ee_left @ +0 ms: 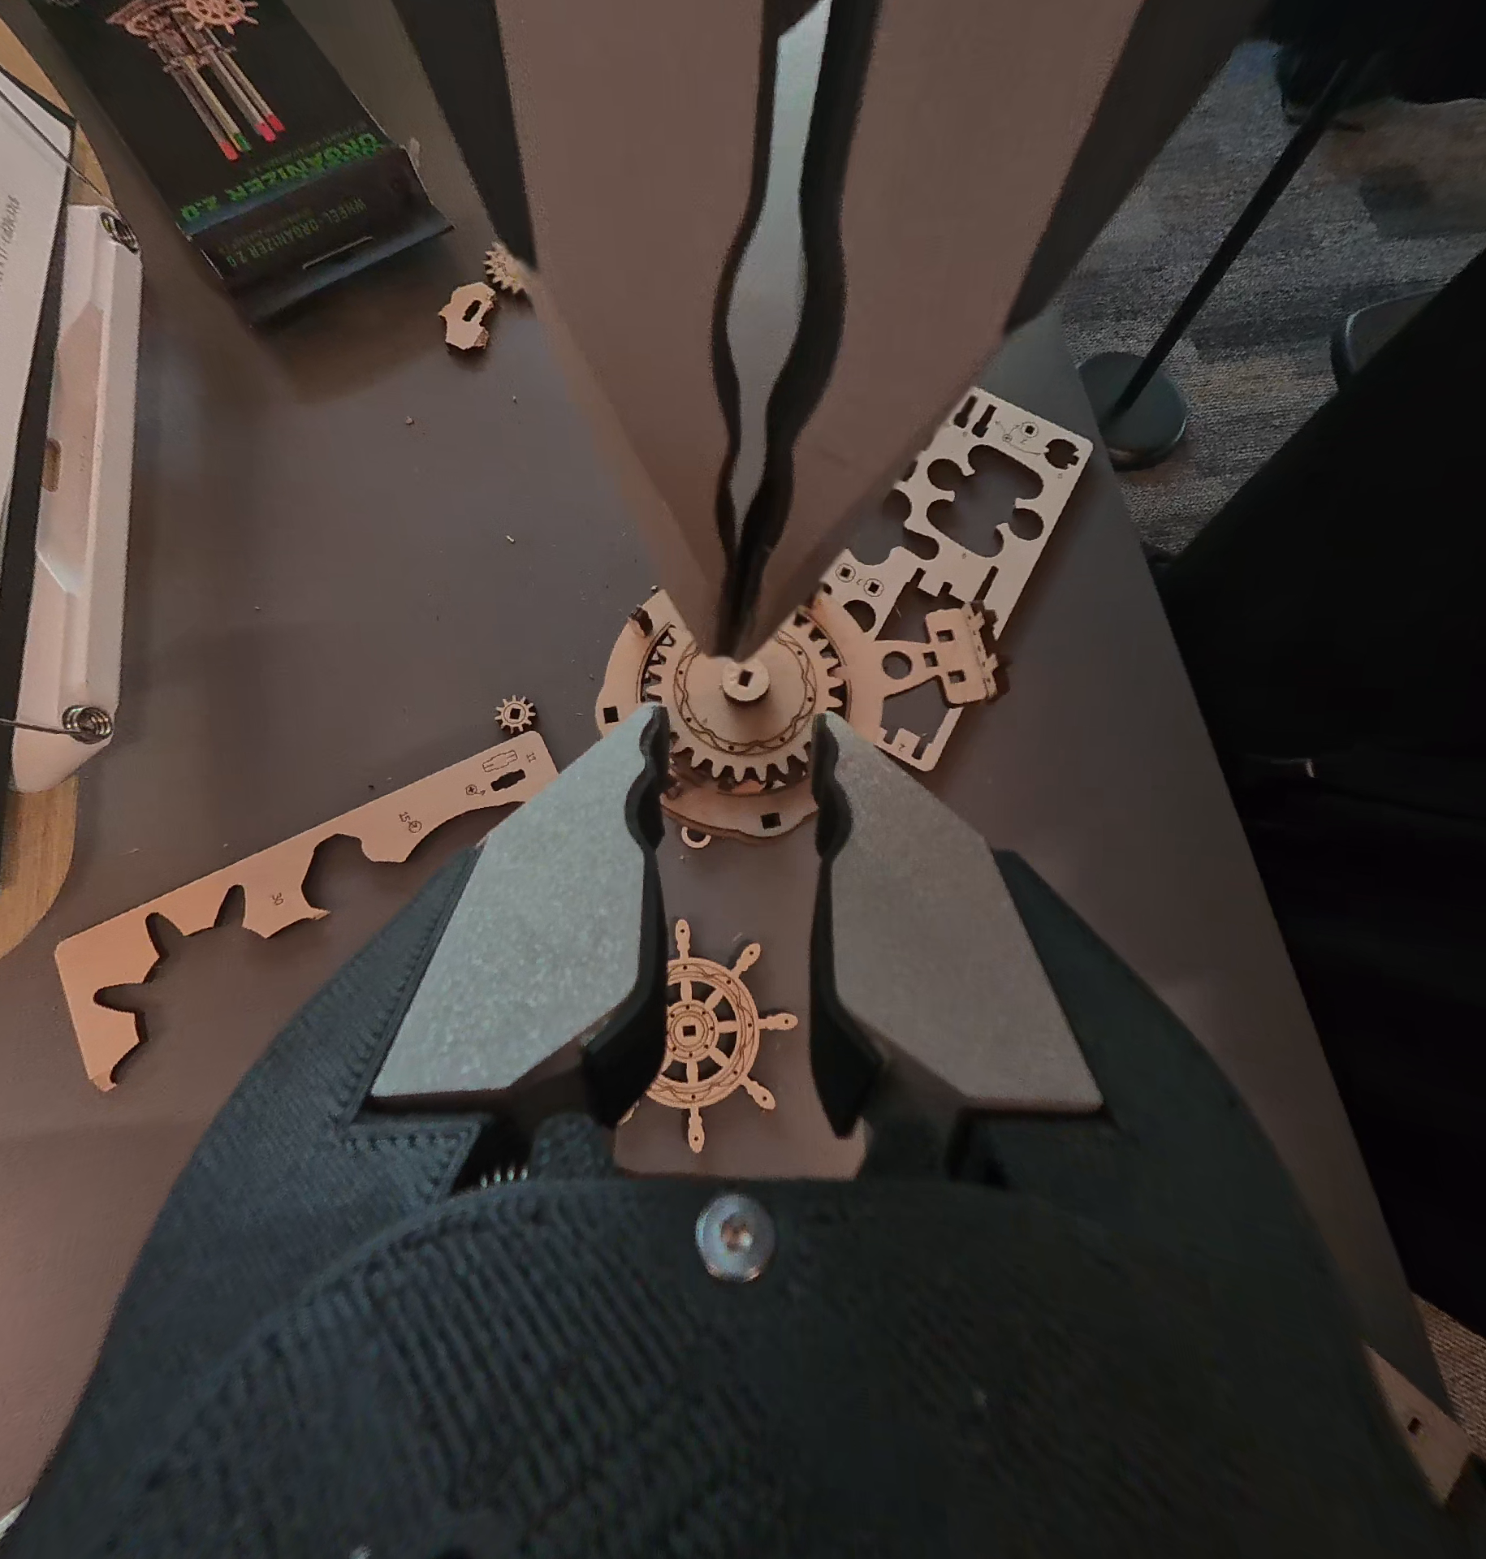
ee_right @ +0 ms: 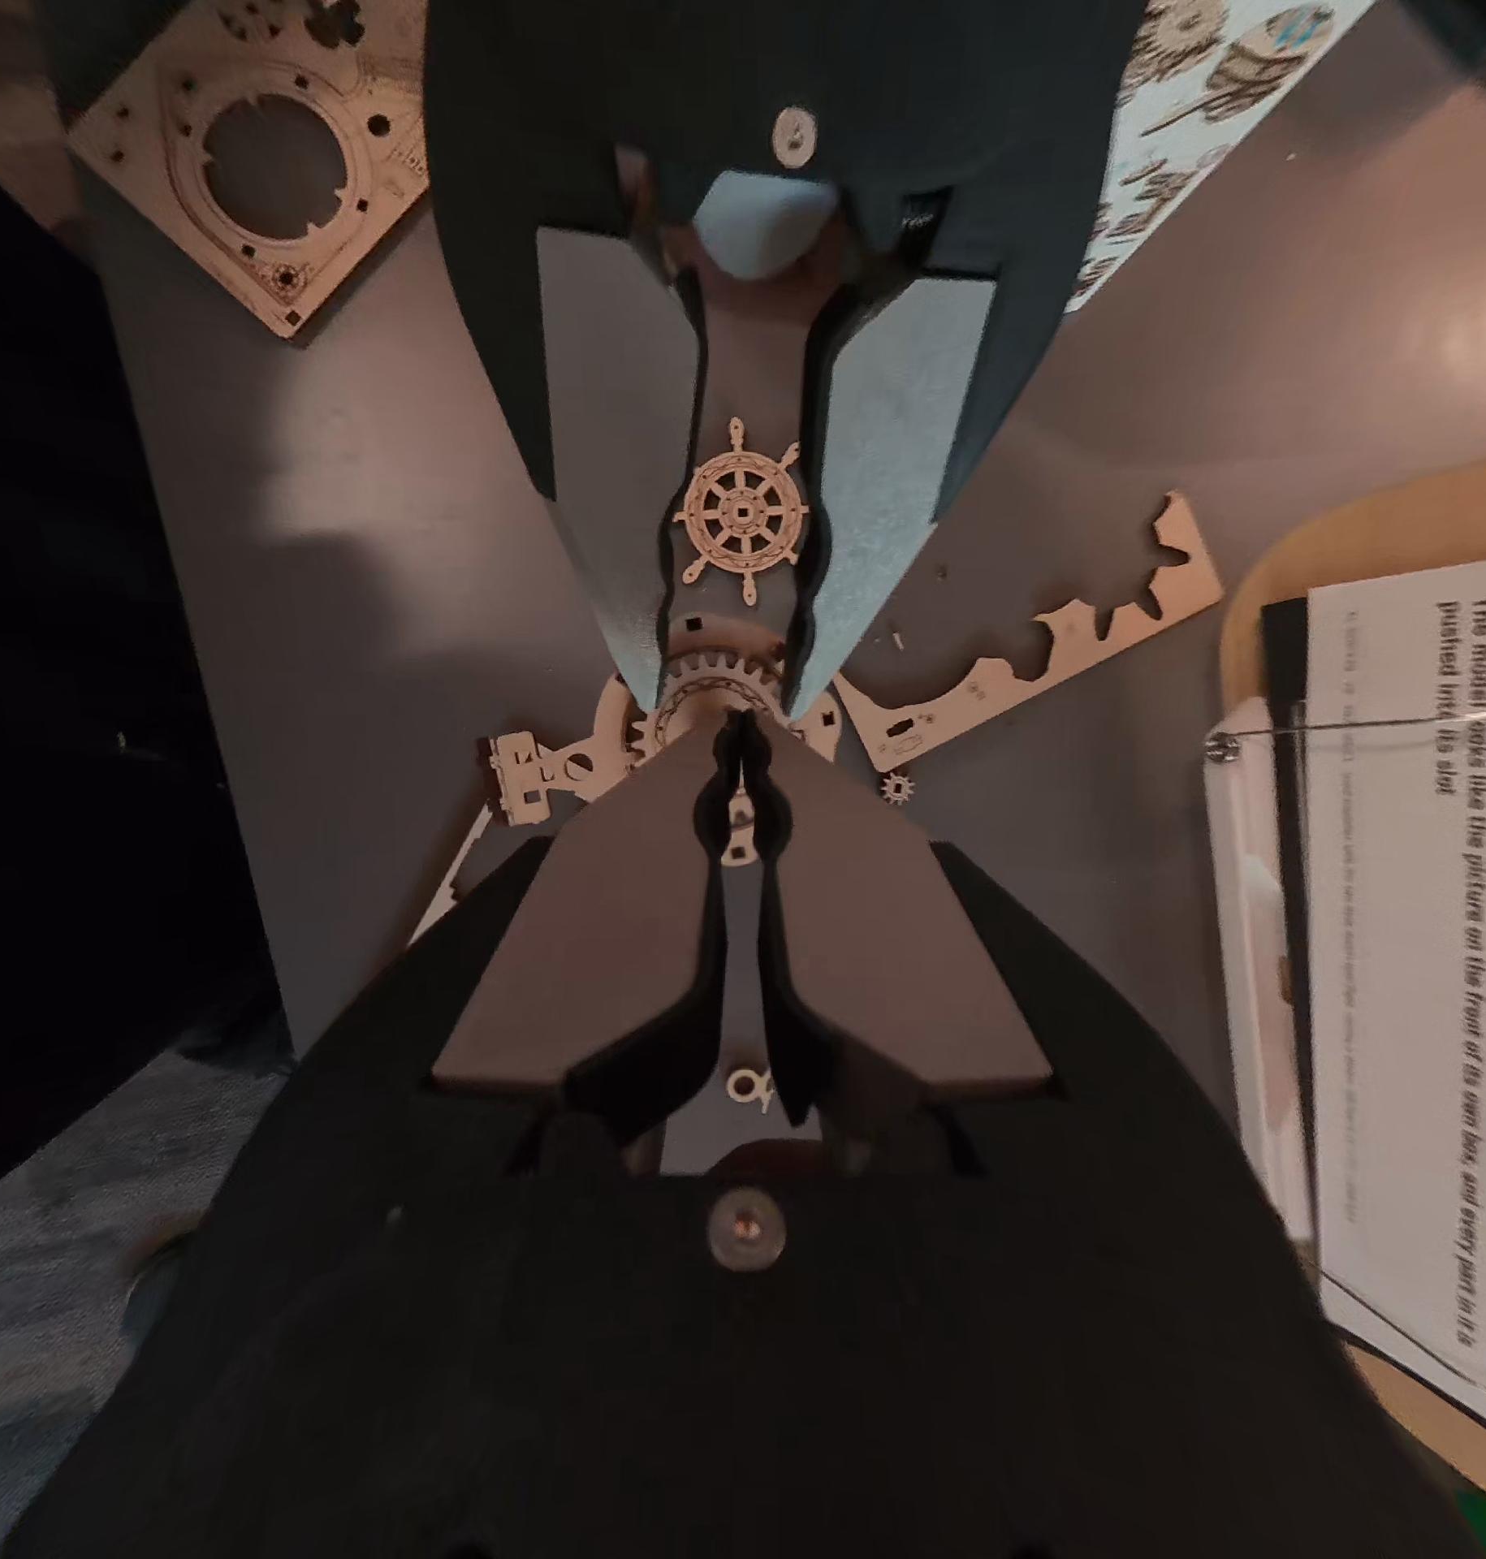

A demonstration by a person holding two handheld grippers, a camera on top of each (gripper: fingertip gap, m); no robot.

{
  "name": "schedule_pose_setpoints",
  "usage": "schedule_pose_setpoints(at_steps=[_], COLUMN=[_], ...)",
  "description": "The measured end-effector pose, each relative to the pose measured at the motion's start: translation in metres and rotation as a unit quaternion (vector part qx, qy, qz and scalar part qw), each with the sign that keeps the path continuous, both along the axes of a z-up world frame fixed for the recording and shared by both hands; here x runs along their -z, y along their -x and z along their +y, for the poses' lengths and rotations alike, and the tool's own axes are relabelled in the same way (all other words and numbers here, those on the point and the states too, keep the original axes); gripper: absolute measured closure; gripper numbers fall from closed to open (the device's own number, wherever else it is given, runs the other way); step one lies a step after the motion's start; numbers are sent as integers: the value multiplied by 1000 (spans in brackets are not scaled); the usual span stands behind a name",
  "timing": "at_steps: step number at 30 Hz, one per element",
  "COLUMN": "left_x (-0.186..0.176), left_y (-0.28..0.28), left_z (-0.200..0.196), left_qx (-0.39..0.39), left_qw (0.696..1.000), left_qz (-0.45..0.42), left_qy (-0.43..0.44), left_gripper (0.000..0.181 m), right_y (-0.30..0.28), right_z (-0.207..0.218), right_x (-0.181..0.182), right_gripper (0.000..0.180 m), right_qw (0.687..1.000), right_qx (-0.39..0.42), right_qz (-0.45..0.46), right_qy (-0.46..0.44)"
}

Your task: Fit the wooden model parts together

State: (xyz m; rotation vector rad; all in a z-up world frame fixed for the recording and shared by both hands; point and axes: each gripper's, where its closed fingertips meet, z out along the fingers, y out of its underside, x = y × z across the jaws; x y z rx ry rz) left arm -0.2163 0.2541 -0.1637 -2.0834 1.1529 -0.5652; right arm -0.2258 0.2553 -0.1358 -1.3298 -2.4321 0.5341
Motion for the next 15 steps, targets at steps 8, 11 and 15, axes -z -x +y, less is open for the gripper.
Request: schedule_pose_setpoints(at_steps=[8, 11, 15], left_x=[0, 0, 0], left_y=[-1, 1, -1], left_z=[0, -1, 0], left_qx=[1, 0, 1], left_qw=[1000, 1000, 1000], left_qz=[2, 2, 0], left_qy=[-1, 1, -4], left_gripper=[149, 149, 149], right_y=[4, -5, -5], right_z=[1, -3, 3], right_x=[-4, 19, 17], right_gripper=[180, 180, 180], right_qw=[1000, 999, 999], right_qx=[-1, -11, -5], right_qz=[-1, -43, -40], right_qy=[-5, -4, -34])
